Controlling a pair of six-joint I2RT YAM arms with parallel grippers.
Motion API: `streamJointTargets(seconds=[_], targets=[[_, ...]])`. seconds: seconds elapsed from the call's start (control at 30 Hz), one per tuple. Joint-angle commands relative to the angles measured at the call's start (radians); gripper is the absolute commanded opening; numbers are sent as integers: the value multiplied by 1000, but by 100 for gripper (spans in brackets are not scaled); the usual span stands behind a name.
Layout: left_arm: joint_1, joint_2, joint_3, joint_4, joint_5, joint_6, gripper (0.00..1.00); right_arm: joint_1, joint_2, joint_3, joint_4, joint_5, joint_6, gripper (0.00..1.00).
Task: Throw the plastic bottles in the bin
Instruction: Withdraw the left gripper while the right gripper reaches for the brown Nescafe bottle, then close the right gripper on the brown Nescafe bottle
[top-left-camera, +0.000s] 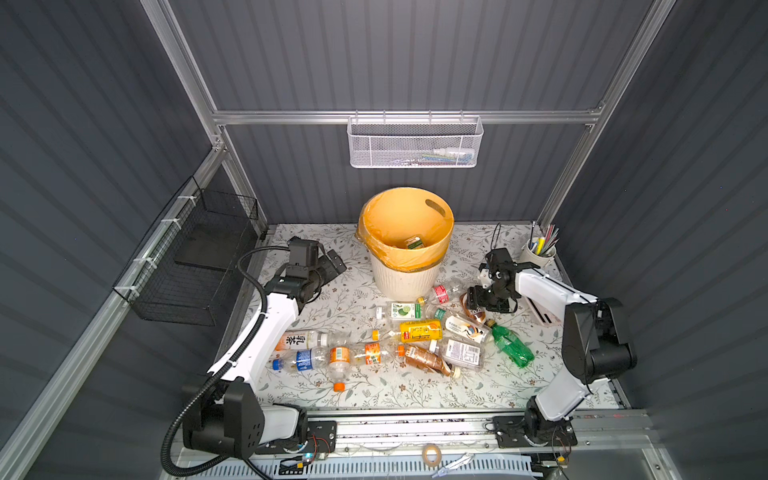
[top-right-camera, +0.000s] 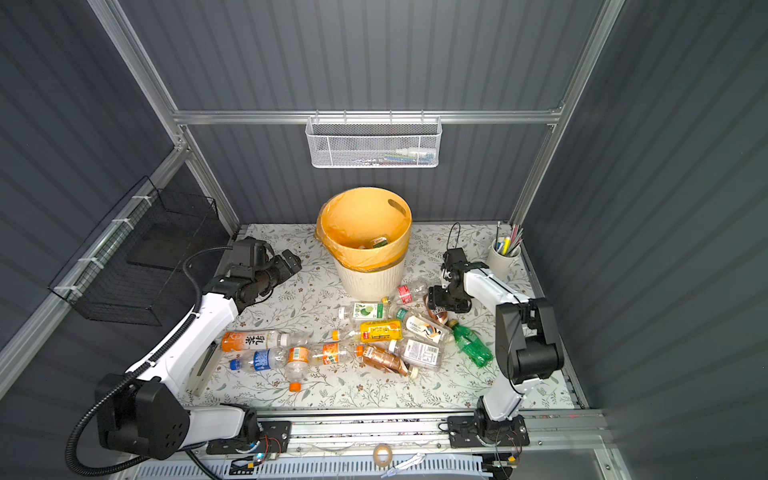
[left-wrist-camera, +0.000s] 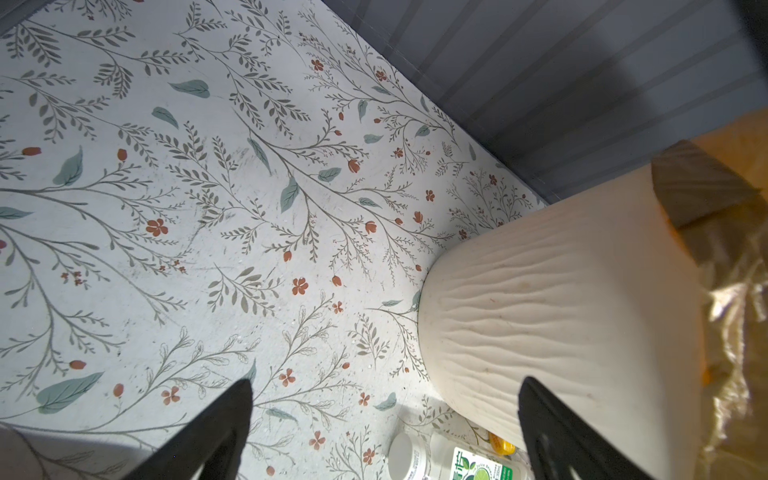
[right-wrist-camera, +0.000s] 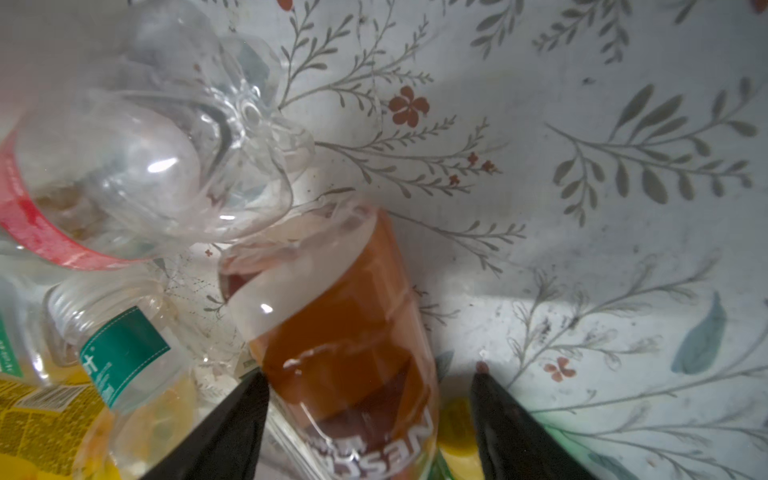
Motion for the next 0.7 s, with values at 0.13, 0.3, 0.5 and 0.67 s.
streamJointTargets(seconds=[0.13,0.3,0.5,0.67], targets=[[11,-18,-14,-14,2,5,100,6,75,46,-16,62,-24,74],[14,-18,-17,-15,2,1,100,-3,85,59,16,29,-5,62],[17,-28,-31,-14,-2,-12,100,-74,10,39,59,-57,49,54],[20,-31,-62,3,-4,-36,100,-165,-120,45,52,-97,55,52]])
